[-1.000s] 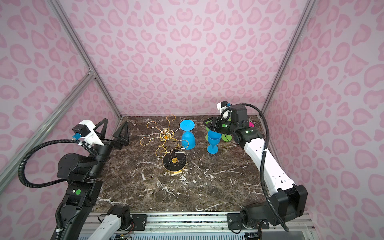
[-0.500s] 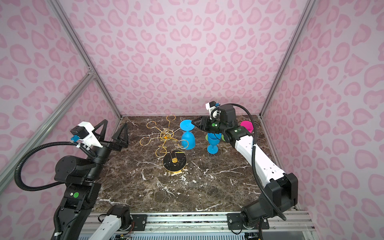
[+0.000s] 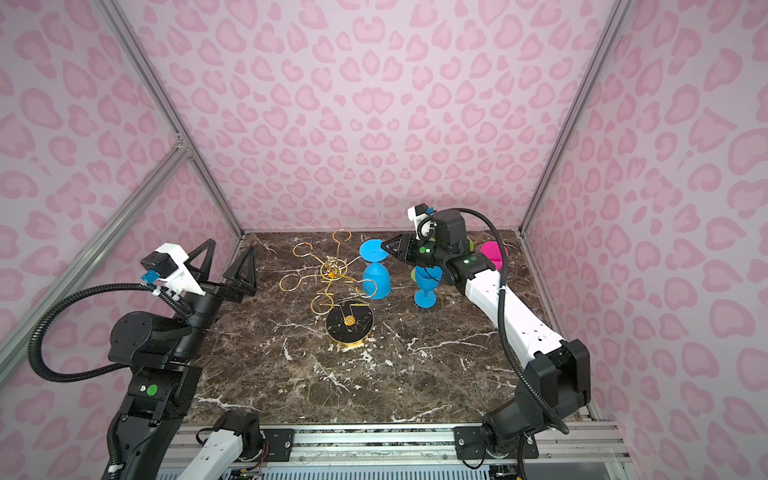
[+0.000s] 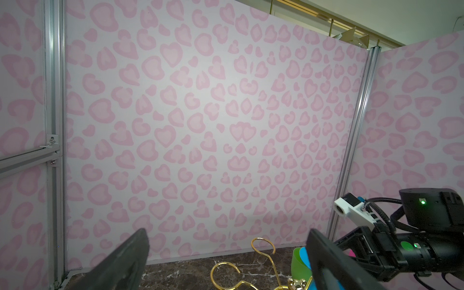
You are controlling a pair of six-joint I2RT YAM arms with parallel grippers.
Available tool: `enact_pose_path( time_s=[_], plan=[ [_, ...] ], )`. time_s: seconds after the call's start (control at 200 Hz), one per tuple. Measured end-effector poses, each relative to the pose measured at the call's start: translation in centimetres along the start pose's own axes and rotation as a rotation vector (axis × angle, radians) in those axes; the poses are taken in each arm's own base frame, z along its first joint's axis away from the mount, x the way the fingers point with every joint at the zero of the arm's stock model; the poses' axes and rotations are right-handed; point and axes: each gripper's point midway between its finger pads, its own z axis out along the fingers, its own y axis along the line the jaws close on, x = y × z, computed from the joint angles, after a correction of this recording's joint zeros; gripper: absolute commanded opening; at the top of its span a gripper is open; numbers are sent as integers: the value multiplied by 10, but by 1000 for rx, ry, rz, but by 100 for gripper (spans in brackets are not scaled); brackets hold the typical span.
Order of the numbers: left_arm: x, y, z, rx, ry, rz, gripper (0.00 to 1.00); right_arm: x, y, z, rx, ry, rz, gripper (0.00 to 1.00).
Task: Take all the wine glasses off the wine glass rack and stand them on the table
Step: 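Move the right gripper to the rack and grasp the remaining blue glass base, then lift the blue glass by its base up off the rack hook with the right gripper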
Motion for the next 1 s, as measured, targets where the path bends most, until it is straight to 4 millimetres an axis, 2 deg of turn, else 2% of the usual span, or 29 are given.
enact_pose_path(
  time_s=[0.165,0.335,0.63,0.7,1.0],
  plan=[
    [-2,0,-1,1,-4,0,98,1,1,2,-12,0,18,22],
    [-3,-1,-2,1,-7,1,98,2,3,5,-30,7,28,31],
    [-7,-2,-3,3,-15,2,98,4,4,6,-31,14,27,31],
    [-7,-2,-3,3,-15,2,98,5,3,6,-27,17,30,29],
    [-8,-2,-3,4,-18,2,98,8,-1,6,-6,27,27,12]
  ],
)
